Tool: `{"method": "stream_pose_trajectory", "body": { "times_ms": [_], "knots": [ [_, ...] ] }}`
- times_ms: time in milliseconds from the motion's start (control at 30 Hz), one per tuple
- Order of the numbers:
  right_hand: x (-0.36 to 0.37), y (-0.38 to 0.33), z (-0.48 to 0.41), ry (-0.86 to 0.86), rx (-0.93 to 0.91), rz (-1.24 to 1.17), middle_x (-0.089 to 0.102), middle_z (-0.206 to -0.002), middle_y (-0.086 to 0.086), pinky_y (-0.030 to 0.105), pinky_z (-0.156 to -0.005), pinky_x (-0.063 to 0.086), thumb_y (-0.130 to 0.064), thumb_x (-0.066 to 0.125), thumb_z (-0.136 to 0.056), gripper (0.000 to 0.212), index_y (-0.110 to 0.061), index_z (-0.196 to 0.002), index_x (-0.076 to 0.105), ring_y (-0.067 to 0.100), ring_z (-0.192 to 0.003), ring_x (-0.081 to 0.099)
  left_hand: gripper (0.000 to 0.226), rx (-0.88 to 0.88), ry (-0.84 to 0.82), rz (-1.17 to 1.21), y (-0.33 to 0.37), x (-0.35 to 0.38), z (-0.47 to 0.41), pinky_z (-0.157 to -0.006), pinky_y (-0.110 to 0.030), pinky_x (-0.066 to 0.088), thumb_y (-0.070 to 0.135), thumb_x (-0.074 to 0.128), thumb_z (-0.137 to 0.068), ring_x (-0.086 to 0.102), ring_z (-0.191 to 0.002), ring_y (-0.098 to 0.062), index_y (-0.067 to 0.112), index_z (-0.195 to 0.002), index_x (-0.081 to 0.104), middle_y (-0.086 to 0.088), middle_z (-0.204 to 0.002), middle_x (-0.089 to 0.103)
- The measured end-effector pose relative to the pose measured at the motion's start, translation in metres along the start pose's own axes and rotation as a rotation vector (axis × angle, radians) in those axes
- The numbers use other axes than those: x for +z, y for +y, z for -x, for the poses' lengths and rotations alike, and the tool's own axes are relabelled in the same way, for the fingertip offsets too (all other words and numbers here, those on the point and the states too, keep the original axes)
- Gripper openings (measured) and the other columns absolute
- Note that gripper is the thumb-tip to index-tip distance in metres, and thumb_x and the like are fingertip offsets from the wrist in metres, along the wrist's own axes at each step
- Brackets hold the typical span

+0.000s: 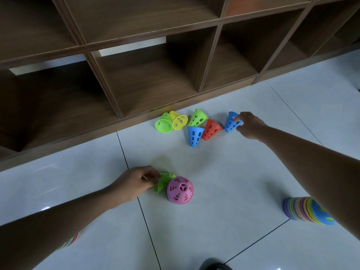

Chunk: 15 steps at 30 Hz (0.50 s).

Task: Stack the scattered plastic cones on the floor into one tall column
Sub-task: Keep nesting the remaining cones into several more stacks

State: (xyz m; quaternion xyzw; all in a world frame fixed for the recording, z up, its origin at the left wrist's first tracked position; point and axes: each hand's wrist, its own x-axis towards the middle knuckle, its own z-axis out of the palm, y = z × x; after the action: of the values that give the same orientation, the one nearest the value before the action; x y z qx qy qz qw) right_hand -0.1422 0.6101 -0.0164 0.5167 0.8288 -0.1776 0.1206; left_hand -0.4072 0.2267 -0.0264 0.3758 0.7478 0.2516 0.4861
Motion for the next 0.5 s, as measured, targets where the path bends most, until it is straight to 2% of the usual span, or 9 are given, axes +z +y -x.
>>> {"method": "stream_pose_trajectory", "body": {
  "times_ms": [67,167,267,333,400,467,500],
  "knots": [
    [0.002,0.001,0.003,-0.006,0.004,-0.017,0.045,-0.153,0.009,0.034,-0.091,0.046,-0.01,0.055,-0.104,0.04,-0.025,-0.14,0.061,0.033,-0.129,0.055,0.013,0.006,0.032,-0.008,0.002,-0.001,0.0,-0.086,-0.031,0.056,0.02,0.079,-0.093,0.075,-0.086,-0.013,0.033,-0.096,0.08,0.011,-0.09,0.078],
    [0.007,0.001,0.014,0.024,0.031,-0.081,0.054,-0.145,0.008,0.031,-0.085,0.044,-0.013,0.055,-0.103,0.035,-0.026,-0.134,0.065,0.029,-0.119,0.06,0.011,0.032,0.073,0.038,0.004,-0.005,0.0,-0.088,-0.032,0.056,0.02,0.083,-0.091,0.074,-0.084,-0.01,0.031,-0.093,0.081,0.008,-0.089,0.079],
    [0.013,-0.004,0.032,0.093,0.027,-0.179,0.064,-0.133,0.005,0.027,-0.084,0.045,-0.016,0.061,-0.101,0.03,-0.025,-0.128,0.07,0.022,-0.112,0.064,0.008,0.068,0.124,0.135,0.01,-0.013,0.003,-0.081,-0.032,0.051,0.019,0.086,-0.088,0.066,-0.076,-0.009,0.025,-0.089,0.08,0.003,-0.084,0.078],
    [0.016,-0.011,0.046,0.152,0.028,-0.267,0.068,-0.125,0.002,0.024,-0.079,0.043,-0.017,0.064,-0.098,0.025,-0.025,-0.119,0.074,0.018,-0.101,0.062,0.007,0.098,0.165,0.167,0.017,-0.017,0.004,-0.078,-0.031,0.048,0.018,0.085,-0.089,0.063,-0.075,-0.009,0.021,-0.09,0.079,0.002,-0.084,0.078],
    [0.017,-0.019,0.062,0.21,0.034,-0.341,0.071,-0.114,0.001,0.02,-0.067,0.042,-0.018,0.066,-0.096,0.018,-0.026,-0.107,0.077,0.018,-0.09,0.061,0.005,0.123,0.193,0.203,0.026,-0.023,0.006,-0.075,-0.024,0.049,0.016,0.082,-0.093,0.066,-0.078,-0.009,0.02,-0.093,0.079,0.001,-0.088,0.079],
    [0.016,-0.028,0.08,0.276,-0.002,-0.371,0.073,-0.099,0.0,0.014,-0.059,0.039,-0.018,0.066,-0.094,0.014,-0.027,-0.092,0.076,0.019,-0.08,0.062,0.007,0.15,0.202,0.297,0.038,-0.028,0.011,-0.069,-0.017,0.048,0.012,0.075,-0.098,0.07,-0.082,-0.011,0.018,-0.095,0.078,-0.002,-0.093,0.079],
    [0.014,-0.033,0.089,0.305,-0.019,-0.401,0.073,-0.091,-0.002,0.013,-0.056,0.039,-0.017,0.065,-0.093,0.015,-0.027,-0.086,0.074,0.017,-0.076,0.062,0.007,0.17,0.207,0.337,0.046,-0.03,0.013,-0.068,-0.017,0.048,0.011,0.073,-0.1,0.071,-0.083,-0.012,0.017,-0.097,0.077,-0.005,-0.095,0.079]
  ]
}}
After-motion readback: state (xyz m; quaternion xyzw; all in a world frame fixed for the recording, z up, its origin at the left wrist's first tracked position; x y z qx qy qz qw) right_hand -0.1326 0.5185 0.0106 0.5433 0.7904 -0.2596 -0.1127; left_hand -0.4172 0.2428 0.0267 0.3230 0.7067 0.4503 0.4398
